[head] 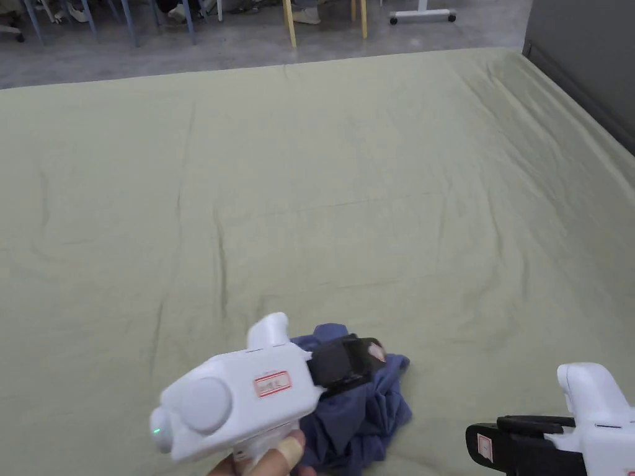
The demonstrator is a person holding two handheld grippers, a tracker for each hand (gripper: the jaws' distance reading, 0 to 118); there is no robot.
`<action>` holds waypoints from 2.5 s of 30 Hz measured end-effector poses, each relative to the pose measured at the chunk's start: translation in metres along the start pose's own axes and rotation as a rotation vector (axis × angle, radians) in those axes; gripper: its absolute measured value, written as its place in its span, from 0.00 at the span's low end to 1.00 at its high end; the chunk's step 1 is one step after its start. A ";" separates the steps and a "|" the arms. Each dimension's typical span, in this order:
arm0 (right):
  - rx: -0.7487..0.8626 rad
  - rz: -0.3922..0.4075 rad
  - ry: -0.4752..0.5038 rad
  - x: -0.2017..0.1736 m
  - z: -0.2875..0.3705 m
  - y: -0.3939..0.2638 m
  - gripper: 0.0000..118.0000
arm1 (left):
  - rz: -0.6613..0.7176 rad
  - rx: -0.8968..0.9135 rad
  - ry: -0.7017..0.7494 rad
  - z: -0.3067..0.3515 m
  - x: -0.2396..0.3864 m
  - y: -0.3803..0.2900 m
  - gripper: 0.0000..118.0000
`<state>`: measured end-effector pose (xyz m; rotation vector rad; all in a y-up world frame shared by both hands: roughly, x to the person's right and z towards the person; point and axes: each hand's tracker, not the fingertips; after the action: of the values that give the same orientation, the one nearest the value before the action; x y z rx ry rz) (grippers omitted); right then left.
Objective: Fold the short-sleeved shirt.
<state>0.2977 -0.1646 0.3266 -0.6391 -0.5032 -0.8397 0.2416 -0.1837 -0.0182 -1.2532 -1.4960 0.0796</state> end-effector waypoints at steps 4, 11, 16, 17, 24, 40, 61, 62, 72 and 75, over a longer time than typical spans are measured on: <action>0.013 -0.017 0.002 0.004 0.003 0.000 0.02 | -0.004 0.080 0.169 0.013 -0.004 0.003 0.00; 0.028 -0.032 -0.026 0.008 0.013 -0.005 0.02 | -0.145 -0.184 0.180 -0.073 0.004 -0.016 0.00; 0.035 -0.035 -0.047 0.007 0.024 -0.008 0.02 | -0.274 -0.332 0.244 -0.139 0.023 -0.057 0.00; 0.037 -0.035 -0.051 0.007 0.026 -0.008 0.02 | -0.255 -0.353 0.212 -0.145 0.028 -0.062 0.00; 0.074 -0.023 -0.070 0.010 0.039 0.000 0.02 | -0.248 -0.343 0.017 -0.107 0.037 -0.077 0.00; -0.199 -0.132 0.199 0.031 -0.174 0.063 0.02 | 0.130 -0.040 0.060 0.099 -0.131 -0.002 0.00; -0.182 -0.314 0.216 0.092 -0.178 0.036 0.02 | 0.003 -0.192 0.036 -0.021 -0.109 -0.009 0.32; -0.177 -0.336 0.230 0.093 -0.177 0.034 0.02 | 0.044 -0.196 -0.010 -0.020 -0.110 -0.009 0.32; -0.054 -0.158 0.261 0.031 -0.128 0.037 0.02 | -0.011 -0.260 0.038 0.023 -0.125 0.025 0.32; -0.022 -0.078 0.267 0.004 -0.108 0.040 0.02 | -0.075 -0.292 0.107 0.051 -0.145 0.051 0.32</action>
<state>0.3489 -0.2212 0.2402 -0.5202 -0.2780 -0.9892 0.2082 -0.2363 -0.1679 -1.4068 -1.4963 -0.2604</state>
